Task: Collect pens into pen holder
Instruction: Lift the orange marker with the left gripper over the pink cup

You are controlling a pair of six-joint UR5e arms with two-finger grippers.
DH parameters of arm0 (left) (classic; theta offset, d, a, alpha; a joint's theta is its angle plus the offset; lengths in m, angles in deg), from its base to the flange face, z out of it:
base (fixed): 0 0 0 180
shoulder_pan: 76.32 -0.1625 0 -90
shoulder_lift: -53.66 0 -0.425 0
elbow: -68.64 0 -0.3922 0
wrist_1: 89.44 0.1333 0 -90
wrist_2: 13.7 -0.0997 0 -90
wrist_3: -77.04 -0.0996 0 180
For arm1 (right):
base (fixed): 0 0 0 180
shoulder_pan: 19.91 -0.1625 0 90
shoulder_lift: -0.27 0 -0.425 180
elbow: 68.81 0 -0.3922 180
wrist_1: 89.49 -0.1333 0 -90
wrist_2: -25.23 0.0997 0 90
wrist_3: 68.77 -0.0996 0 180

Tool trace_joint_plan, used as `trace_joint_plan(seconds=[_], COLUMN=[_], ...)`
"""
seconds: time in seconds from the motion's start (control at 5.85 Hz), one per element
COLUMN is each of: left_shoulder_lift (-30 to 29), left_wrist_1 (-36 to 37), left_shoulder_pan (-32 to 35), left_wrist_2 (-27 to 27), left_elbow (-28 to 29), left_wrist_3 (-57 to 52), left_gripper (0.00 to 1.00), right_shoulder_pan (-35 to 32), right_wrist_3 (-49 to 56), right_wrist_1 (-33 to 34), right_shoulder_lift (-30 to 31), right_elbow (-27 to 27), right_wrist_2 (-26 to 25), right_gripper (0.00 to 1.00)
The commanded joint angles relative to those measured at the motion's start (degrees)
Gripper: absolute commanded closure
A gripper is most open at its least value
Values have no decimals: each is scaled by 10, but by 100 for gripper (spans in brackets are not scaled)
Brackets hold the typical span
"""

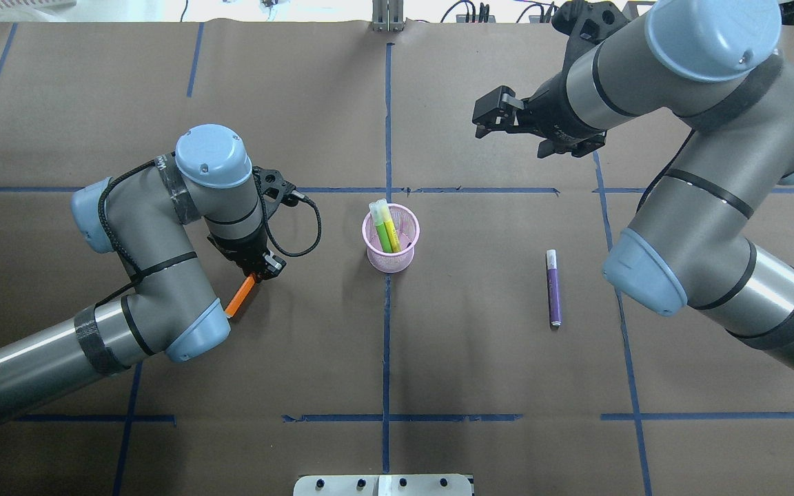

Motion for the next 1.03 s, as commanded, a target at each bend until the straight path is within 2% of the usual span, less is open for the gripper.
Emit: trace_joint_plan(seconds=[0.0,0.17,0.34,0.51,0.86], left_shoulder_lift=[-6,-9,-10,-14,-27], left_wrist_1=[-2,-51,-167,-257,-313], left_shoulder_pan=[18,22,23,23,-1], left_wrist_2=[1,-1,-3,-48,-231], left_elbow=[-53,-91,-98,-108,-111], left_wrist_3=[21,91,184,262,316], left_gripper=[100,100,100,100,100], right_shoulder_pan=[-1,-1,-1,-1,2], right_wrist_3=[0,0,0,0,0], right_wrist_1=[0,0,0,0,0], right_shoulder_lift=[0,0,2,2,3], right_elbow=[1,2,2,2,1], right_wrist_2=[0,0,-1,-1,-5], right_gripper=[0,0,0,0,0])
